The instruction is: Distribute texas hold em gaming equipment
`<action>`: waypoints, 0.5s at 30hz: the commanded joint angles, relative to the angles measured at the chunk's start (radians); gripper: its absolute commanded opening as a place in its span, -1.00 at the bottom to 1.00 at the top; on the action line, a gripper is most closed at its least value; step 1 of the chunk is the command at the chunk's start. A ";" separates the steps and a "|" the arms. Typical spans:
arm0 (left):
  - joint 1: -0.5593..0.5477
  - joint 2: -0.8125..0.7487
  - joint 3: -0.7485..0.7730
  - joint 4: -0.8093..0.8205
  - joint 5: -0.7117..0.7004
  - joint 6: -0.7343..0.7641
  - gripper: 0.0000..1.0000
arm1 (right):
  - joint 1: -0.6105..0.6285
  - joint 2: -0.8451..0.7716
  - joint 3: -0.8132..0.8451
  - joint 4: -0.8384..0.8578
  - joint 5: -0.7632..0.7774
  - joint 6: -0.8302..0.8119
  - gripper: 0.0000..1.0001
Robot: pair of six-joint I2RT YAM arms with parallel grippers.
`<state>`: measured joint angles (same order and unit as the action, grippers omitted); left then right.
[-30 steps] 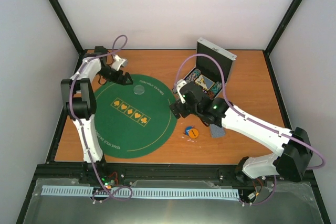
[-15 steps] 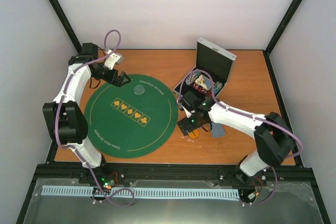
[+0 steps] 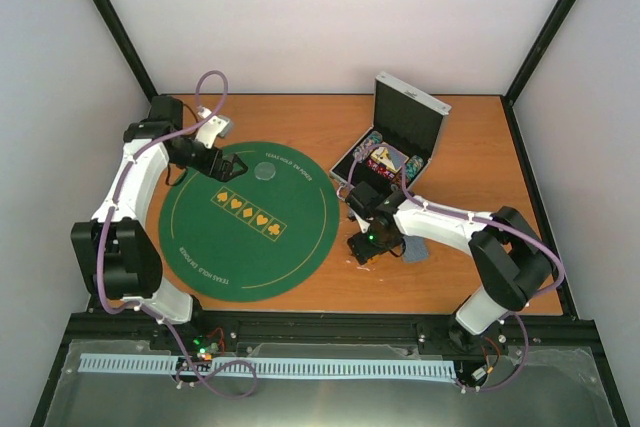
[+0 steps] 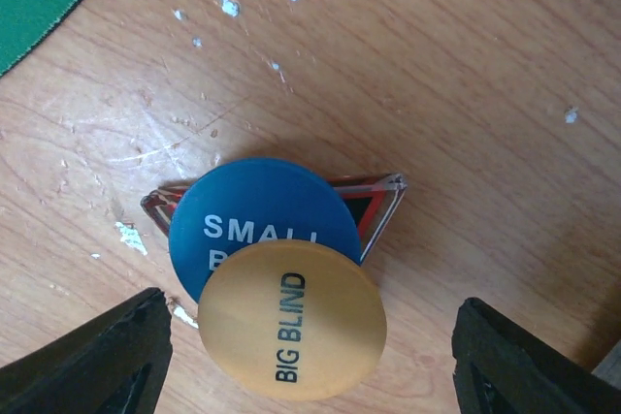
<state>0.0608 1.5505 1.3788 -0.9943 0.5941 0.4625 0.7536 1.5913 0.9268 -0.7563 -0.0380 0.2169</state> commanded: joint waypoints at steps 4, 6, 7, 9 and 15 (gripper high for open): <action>0.004 -0.031 0.011 -0.005 0.022 0.018 0.99 | -0.014 0.026 -0.011 0.009 -0.005 0.021 0.48; 0.004 -0.031 0.010 -0.007 0.025 0.020 1.00 | -0.013 0.032 -0.012 0.009 -0.007 0.024 0.43; 0.004 -0.031 0.009 -0.006 0.025 0.021 0.99 | -0.013 0.037 -0.013 0.009 -0.012 0.023 0.42; 0.004 -0.030 0.009 -0.007 0.026 0.021 1.00 | -0.012 0.041 -0.012 0.011 -0.020 0.026 0.38; 0.004 -0.027 0.009 -0.006 0.029 0.022 0.99 | -0.013 0.042 -0.011 0.013 -0.027 0.031 0.23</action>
<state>0.0608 1.5417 1.3788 -0.9947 0.5995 0.4629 0.7464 1.6234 0.9222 -0.7486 -0.0593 0.2333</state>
